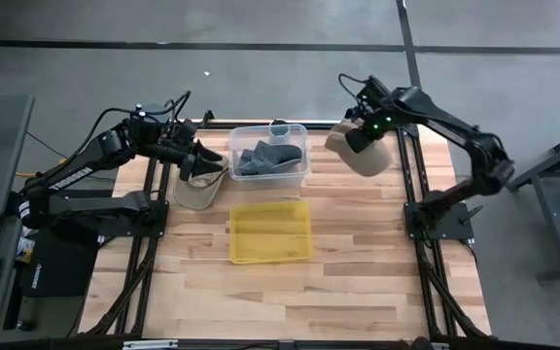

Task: Pick & Place hat
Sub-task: Put the right brown cap into the yellow bin

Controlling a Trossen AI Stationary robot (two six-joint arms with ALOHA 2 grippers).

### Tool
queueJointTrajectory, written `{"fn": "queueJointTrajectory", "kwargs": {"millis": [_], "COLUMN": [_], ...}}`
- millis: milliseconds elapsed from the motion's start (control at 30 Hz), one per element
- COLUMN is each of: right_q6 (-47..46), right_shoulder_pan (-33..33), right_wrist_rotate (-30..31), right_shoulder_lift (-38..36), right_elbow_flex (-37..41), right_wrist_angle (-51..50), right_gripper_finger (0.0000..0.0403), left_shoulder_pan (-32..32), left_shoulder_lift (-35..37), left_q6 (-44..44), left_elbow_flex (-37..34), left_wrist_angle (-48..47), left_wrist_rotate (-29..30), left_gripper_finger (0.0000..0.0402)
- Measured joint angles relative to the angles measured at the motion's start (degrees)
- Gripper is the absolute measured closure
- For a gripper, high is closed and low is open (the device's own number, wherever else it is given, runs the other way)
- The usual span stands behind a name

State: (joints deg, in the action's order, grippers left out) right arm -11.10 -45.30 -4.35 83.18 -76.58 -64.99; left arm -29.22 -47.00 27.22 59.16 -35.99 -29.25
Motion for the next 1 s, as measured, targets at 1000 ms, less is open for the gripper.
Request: {"fn": "queueJointTrajectory", "kwargs": {"millis": [1000], "right_q6": [11.92], "right_shoulder_pan": [42.19], "right_wrist_rotate": [56.02], "right_shoulder_lift": [-11.65], "right_elbow_flex": [-0.07], "right_wrist_angle": [28.19], "right_gripper_finger": [0.0403], "left_shoulder_pan": [-0.02], "left_shoulder_lift": [-2.94], "left_q6": [10.14], "left_elbow_flex": [0.00], "left_wrist_angle": [10.16], "left_wrist_rotate": [9.93], "left_gripper_finger": [0.0135]}}
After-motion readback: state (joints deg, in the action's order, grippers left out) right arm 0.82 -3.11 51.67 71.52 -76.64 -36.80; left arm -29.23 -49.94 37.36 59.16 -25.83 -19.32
